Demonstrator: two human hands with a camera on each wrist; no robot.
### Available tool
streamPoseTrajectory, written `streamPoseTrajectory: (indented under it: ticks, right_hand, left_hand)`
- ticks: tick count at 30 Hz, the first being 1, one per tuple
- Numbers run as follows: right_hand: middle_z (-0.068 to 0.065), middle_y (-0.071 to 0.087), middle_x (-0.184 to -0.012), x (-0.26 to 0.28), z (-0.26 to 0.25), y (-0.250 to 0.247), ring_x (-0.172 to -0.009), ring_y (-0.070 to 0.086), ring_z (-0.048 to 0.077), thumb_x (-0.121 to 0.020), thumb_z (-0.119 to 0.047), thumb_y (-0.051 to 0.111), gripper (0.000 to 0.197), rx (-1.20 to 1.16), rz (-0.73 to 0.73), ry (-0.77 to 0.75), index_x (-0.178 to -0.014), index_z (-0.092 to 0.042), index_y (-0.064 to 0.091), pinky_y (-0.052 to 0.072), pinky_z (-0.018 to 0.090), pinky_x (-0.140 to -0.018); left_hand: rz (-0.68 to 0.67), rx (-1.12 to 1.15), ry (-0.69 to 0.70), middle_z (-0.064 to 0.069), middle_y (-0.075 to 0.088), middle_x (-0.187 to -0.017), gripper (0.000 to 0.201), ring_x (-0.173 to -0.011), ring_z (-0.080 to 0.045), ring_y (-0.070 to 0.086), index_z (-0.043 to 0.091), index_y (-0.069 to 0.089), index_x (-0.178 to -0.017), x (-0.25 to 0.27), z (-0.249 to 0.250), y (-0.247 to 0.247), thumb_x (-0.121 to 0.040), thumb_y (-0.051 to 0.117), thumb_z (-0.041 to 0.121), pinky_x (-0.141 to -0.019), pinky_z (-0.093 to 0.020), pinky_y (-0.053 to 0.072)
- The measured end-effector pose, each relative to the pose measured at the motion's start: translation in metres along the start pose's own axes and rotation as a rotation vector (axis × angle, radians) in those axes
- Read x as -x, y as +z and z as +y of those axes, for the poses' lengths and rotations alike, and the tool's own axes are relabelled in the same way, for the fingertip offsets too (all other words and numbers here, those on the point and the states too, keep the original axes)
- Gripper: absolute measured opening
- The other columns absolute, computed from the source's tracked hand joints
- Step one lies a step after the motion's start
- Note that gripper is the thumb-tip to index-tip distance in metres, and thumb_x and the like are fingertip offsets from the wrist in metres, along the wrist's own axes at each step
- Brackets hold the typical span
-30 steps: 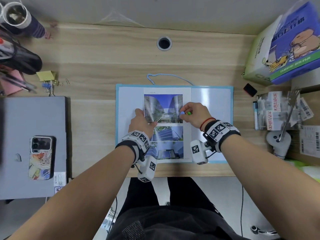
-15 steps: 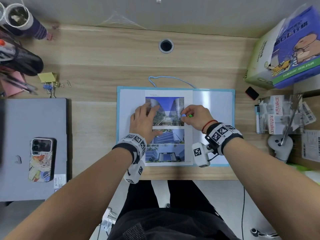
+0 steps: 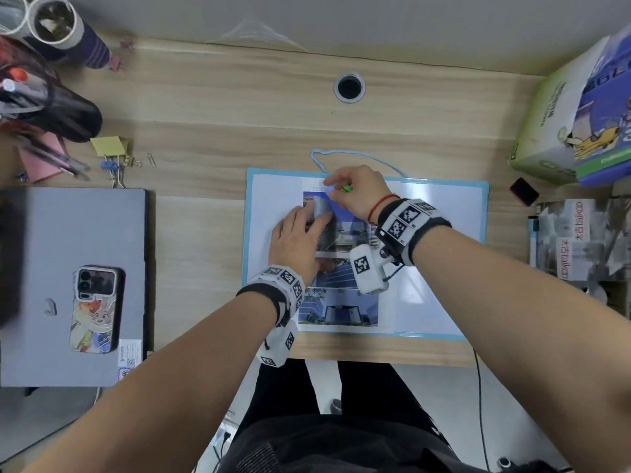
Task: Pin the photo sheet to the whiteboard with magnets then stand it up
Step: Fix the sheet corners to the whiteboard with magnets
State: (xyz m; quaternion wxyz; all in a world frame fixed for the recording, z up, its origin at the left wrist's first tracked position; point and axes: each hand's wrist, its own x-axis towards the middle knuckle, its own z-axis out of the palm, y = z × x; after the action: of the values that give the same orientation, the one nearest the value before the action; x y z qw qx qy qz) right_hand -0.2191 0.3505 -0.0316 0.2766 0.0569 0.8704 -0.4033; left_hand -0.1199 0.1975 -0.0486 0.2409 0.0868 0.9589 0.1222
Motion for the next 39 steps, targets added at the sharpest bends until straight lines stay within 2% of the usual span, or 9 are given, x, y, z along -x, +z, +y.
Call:
streamPoseTrajectory:
  ticks: [5,14,22,24,26,29,33,35,39]
  right_hand:
    - [0.005,0.072,-0.097,-0.022,-0.019,0.018,-0.092,0.065,0.021,-0.079,-0.017,0.068,0.009,0.094,0.014,-0.023,-0.088,-0.016,0.069,0.041,0.019,-0.080]
    - [0.003,0.076,-0.096,-0.030,-0.030,0.026,-0.095,0.066,0.020,-0.081,-0.012,0.064,0.016,0.168,-0.010,-0.070,-0.091,-0.014,0.076,0.037,0.014,-0.080]
    - [0.007,0.074,-0.102,-0.027,-0.030,0.030,-0.099,0.065,0.023,-0.081,-0.017,0.069,0.019,0.194,0.092,-0.039,-0.100,-0.014,0.073,0.045,0.024,-0.088]
    - [0.009,0.071,-0.099,-0.024,-0.028,0.026,-0.094,0.062,0.025,-0.078,-0.024,0.074,0.022,0.142,0.131,-0.002,-0.097,-0.013,0.071,0.045,0.027,-0.082]
    - [0.005,0.069,-0.084,-0.020,-0.026,0.016,-0.079,0.058,0.021,-0.078,-0.028,0.074,0.019,0.065,0.159,0.029,-0.086,-0.012,0.072,0.041,0.025,-0.072]
    - [0.002,0.064,-0.059,-0.009,-0.011,-0.008,-0.056,0.058,0.014,-0.081,-0.029,0.071,0.019,-0.115,0.229,0.084,-0.075,-0.011,0.072,0.049,0.023,-0.066]
    - [-0.003,0.066,-0.059,0.012,0.028,-0.037,-0.052,0.060,0.003,-0.082,-0.024,0.070,0.014,-0.176,0.264,0.199,-0.078,-0.011,0.074,0.049,0.008,-0.064]
    - [0.001,0.070,-0.070,0.022,0.047,-0.048,-0.060,0.066,0.007,-0.080,-0.016,0.071,0.003,-0.182,0.243,0.254,-0.079,-0.015,0.074,0.053,0.015,-0.072]
    - [0.004,0.074,-0.079,0.029,0.070,-0.053,-0.081,0.073,0.025,-0.074,-0.018,0.076,0.014,-0.141,0.264,0.312,-0.067,-0.028,0.070,0.058,0.040,-0.087]
  left_hand:
    - [-0.008,-0.017,0.004,-0.002,0.015,-0.160,0.096,-0.144,-0.029,0.020,0.031,0.029,-0.146,0.000,-0.001,-0.001,-0.065,0.079,0.038,-0.113,-0.041,0.023]
    - [-0.019,0.060,0.014,-0.004,0.019,-0.159,0.091,-0.144,-0.029,0.019,0.033,0.029,-0.146,0.000,0.000,-0.007,-0.068,0.074,0.039,-0.112,-0.043,0.023]
    - [0.005,0.071,0.015,-0.005,0.027,-0.156,0.084,-0.142,-0.030,0.024,0.031,0.036,-0.142,0.001,0.000,-0.007,-0.067,0.074,0.040,-0.110,-0.045,0.027]
    - [-0.008,0.057,0.017,-0.004,0.022,-0.158,0.086,-0.143,-0.030,0.022,0.031,0.034,-0.143,0.000,-0.001,-0.007,-0.068,0.074,0.041,-0.111,-0.044,0.026]
    - [-0.030,0.037,0.015,-0.003,0.017,-0.160,0.090,-0.144,-0.029,0.018,0.033,0.029,-0.145,-0.001,-0.001,-0.006,-0.068,0.075,0.039,-0.112,-0.043,0.024]
    - [-0.045,0.020,0.011,-0.001,0.016,-0.159,0.098,-0.144,-0.029,0.017,0.036,0.025,-0.145,-0.001,0.000,-0.005,-0.064,0.080,0.042,-0.113,-0.042,0.023]
    - [-0.073,0.031,0.006,0.000,0.015,-0.159,0.094,-0.145,-0.028,0.014,0.038,0.024,-0.146,-0.001,-0.001,-0.007,-0.068,0.077,0.052,-0.114,-0.043,0.020]
    - [-0.085,0.033,0.010,-0.001,0.013,-0.160,0.092,-0.146,-0.028,0.013,0.038,0.024,-0.146,-0.001,-0.001,-0.008,-0.071,0.074,0.054,-0.115,-0.045,0.020]
    - [-0.089,0.014,0.005,-0.001,0.013,-0.160,0.092,-0.146,-0.029,0.013,0.038,0.023,-0.146,-0.002,0.000,-0.008,-0.071,0.073,0.055,-0.115,-0.046,0.021]
